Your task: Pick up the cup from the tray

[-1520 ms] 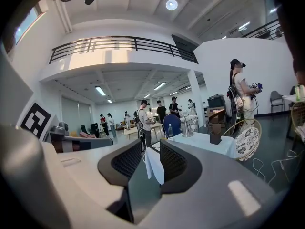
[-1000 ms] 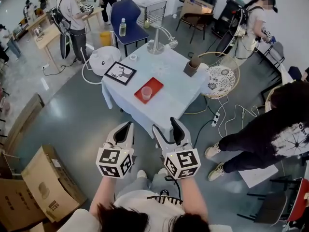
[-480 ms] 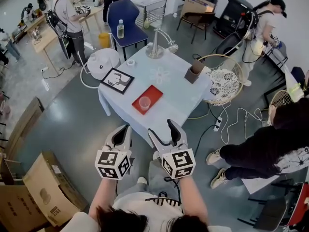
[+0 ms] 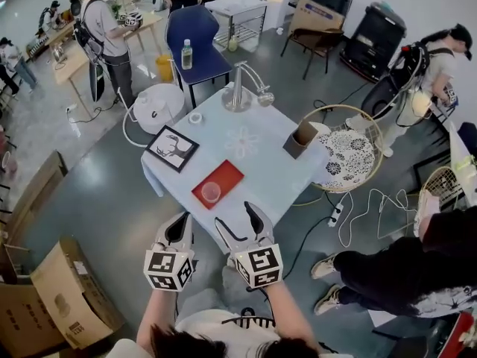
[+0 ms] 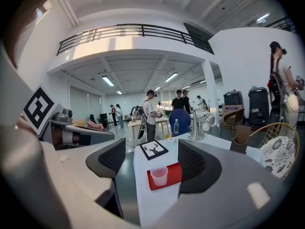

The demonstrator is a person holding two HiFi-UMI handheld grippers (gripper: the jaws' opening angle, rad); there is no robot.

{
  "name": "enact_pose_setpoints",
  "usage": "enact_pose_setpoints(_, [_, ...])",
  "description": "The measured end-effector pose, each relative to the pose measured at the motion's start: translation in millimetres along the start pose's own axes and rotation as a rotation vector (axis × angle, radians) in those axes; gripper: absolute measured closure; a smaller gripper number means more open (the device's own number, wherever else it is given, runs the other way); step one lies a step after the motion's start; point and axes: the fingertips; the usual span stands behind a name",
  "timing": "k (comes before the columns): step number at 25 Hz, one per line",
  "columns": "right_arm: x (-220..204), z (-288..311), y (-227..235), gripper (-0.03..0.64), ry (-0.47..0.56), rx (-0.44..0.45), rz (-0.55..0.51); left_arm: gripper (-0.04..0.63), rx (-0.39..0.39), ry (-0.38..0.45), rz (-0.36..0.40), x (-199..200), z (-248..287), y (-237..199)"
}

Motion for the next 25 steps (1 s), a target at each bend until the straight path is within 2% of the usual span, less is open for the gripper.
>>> enact_pose_setpoints(5, [-14,22,17,0.262,-0.040,0.032,-0.013,0.595,0.041,0.007,-0.087,-7,22,-8])
enact_pose_setpoints(8, [-23,39,24,0.245,-0.052,0.039,-0.047,0.595,0.050,-0.011,-0.077,-12,42,-16])
enact_pose_setpoints(12, [-40,65,28,0.227,-0.045,0.051,-0.021,0.595,0.025,-0.033,-0.066,-17,53,-18])
enact_pose_setpoints(17, [-72,96,29,0.209,-0.113,0.039,-0.074,0.595,0.022,-0.095,-0.071,-46,67,-30])
enact_pose_setpoints(21, [-105,118,36,0.209,-0.183,0.031,-0.085,0.595,0.010,-0.149,-0.012,-70,83,-37])
enact_pose_setpoints(25, [-129,133,47,0.209,-0.221,0.015,-0.061,0.595,-0.016,-0.163,-0.041,-84,98,-36])
Point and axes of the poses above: the fingertips, and each gripper's own axes: z forward along the fingers, y to its right, x out of its top, and after that the axes turned 11 degrees about z, right-handed
